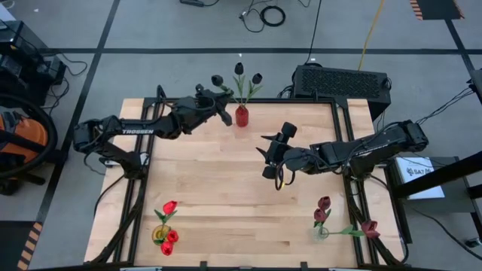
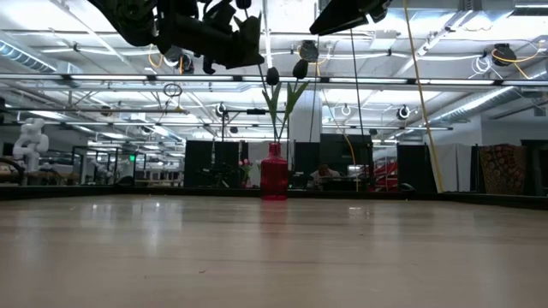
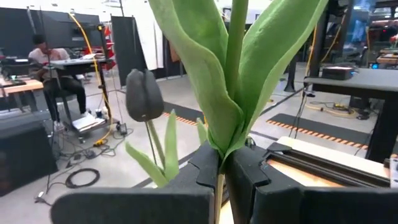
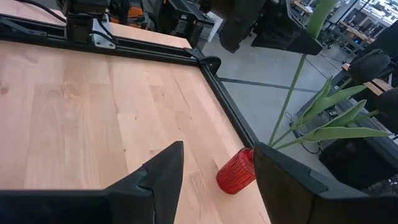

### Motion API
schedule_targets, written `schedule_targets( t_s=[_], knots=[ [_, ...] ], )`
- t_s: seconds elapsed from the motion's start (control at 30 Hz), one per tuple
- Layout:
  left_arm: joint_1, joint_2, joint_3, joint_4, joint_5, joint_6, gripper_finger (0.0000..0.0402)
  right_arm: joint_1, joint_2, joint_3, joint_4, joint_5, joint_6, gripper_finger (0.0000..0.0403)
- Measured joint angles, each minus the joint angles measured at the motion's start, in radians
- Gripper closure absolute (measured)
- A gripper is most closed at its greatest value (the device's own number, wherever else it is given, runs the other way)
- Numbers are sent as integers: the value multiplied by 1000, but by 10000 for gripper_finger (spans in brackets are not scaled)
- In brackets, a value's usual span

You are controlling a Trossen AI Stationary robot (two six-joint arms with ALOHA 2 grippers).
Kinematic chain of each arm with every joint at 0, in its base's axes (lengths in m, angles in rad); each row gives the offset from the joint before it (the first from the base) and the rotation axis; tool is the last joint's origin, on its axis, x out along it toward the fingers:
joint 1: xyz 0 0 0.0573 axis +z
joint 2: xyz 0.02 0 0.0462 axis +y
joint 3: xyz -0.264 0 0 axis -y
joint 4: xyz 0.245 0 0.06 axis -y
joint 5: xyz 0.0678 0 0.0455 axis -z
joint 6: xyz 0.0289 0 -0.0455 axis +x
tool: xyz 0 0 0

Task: Sort flowers into vase by color
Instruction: Put the black flower into the red vase

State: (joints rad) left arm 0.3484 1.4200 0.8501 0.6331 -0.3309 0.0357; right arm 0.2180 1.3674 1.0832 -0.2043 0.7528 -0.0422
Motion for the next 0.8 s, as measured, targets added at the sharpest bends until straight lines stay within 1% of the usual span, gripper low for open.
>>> schedule_targets(
  t_s=[0.27,0.47,0.8],
  knots=[
    [20,8,-1,-57,0,-1,384,0,0,0,0,0,0,218],
    [19,49,-1,-10,23,-2,384,0,0,0,1,0,0,218],
    [19,145,0,26,23,-3,384,0,0,0,1,0,0,218]
  ],
)
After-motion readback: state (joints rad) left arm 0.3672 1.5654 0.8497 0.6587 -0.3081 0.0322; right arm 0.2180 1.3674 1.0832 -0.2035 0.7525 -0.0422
